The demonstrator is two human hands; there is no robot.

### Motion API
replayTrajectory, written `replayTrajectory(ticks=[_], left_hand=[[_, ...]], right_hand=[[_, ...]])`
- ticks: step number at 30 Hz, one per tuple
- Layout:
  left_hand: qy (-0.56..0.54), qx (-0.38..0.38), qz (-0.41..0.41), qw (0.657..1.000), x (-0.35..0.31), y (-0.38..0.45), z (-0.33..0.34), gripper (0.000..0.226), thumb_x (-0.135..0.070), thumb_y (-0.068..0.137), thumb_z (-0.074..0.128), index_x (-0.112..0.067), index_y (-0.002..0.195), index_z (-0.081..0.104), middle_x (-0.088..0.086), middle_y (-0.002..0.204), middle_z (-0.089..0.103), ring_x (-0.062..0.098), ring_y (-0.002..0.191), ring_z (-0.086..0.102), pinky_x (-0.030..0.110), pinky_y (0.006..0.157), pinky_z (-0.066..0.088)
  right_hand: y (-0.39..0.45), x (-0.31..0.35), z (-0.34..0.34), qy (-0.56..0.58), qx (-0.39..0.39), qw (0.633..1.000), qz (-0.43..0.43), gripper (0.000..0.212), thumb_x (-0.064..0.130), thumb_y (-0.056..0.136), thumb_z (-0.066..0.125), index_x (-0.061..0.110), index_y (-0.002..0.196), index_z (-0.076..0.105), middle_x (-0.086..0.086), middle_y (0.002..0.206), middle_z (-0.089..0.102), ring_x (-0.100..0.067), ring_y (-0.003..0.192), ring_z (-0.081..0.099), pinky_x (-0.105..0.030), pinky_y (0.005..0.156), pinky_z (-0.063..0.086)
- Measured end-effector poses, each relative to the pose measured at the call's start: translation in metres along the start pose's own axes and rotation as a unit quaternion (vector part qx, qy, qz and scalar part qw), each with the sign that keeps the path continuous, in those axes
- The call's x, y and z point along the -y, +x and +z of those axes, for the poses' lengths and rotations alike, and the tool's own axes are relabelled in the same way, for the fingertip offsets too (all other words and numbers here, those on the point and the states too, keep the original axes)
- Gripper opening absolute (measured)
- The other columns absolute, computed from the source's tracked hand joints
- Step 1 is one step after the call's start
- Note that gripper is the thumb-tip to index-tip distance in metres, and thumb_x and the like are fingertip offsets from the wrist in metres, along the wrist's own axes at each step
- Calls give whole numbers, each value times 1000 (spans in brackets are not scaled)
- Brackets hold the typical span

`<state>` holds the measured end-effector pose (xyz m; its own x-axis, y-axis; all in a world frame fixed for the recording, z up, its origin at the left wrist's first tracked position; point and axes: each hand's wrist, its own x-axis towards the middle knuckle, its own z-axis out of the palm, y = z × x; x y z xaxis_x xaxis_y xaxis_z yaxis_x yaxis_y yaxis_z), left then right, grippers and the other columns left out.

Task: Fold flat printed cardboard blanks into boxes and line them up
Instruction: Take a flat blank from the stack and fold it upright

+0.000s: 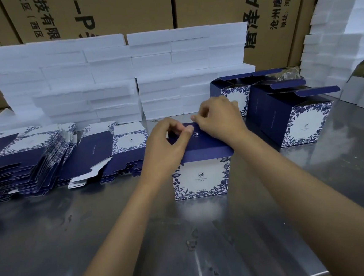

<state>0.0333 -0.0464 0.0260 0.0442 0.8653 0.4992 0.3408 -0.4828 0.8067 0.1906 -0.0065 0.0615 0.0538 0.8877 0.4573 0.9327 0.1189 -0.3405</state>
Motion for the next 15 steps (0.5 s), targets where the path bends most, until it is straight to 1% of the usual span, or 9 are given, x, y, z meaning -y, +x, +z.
replayTrajectory(ticks=[2,3,5,7,10,12,14,15], left_hand=[[-21,-16,-13,1000,3,-3,3,26,-36,94,66,-15,80,59,-2,90,61,8,83,53,19,73,40],[-22,-20,-14,999,3,-4,4,29,-39,94,66,-15,78,59,-1,90,60,10,84,53,19,74,39],[-3,-17,-1,1000,3,-6,4,29,-40,94,66,-17,77,61,-4,89,59,7,85,54,13,73,38],[30,1,22,999,4,-9,1,22,-37,94,67,-19,81,63,-7,93,60,-1,90,55,5,74,35],[24,38,23,999,3,-15,-6,10,-33,93,68,-24,89,66,-11,101,60,-8,98,54,2,78,34],[1,59,15,998,3,-18,-10,4,-27,91,70,-25,93,67,-11,108,61,-9,103,54,1,81,34],[-14,79,15,997,3,-21,-14,11,-20,88,74,-22,97,69,-9,116,61,-12,107,52,-1,84,32],[-22,90,14,996,4,-22,-16,14,-18,87,75,-20,100,69,-7,120,60,-14,109,51,0,86,32]], right_hand=[[-3,6,-6,3,-38,998,-58,23,32,96,61,12,87,70,-4,97,70,-28,103,59,-39,91,42],[-6,9,-9,17,-37,997,-71,23,31,96,61,11,87,69,-5,93,70,-28,96,61,-38,85,46],[-16,11,-12,34,-10,996,-82,22,31,96,60,14,86,68,-3,86,69,-27,87,62,-38,76,50],[-30,8,-14,31,8,994,-102,21,32,97,59,16,86,67,1,85,66,-24,84,59,-37,73,47],[-55,3,-17,85,7,987,-134,14,23,96,60,15,91,70,4,90,64,-18,89,54,-33,76,42],[-71,1,-19,131,0,981,-146,10,15,95,63,14,93,73,3,92,67,-15,91,52,-26,81,40],[-83,0,-22,168,-7,975,-143,10,10,92,67,14,94,75,3,94,69,-13,92,53,-20,84,40],[-87,0,-23,181,-4,973,-143,12,7,90,68,14,95,76,3,96,70,-15,94,56,-22,87,42]])
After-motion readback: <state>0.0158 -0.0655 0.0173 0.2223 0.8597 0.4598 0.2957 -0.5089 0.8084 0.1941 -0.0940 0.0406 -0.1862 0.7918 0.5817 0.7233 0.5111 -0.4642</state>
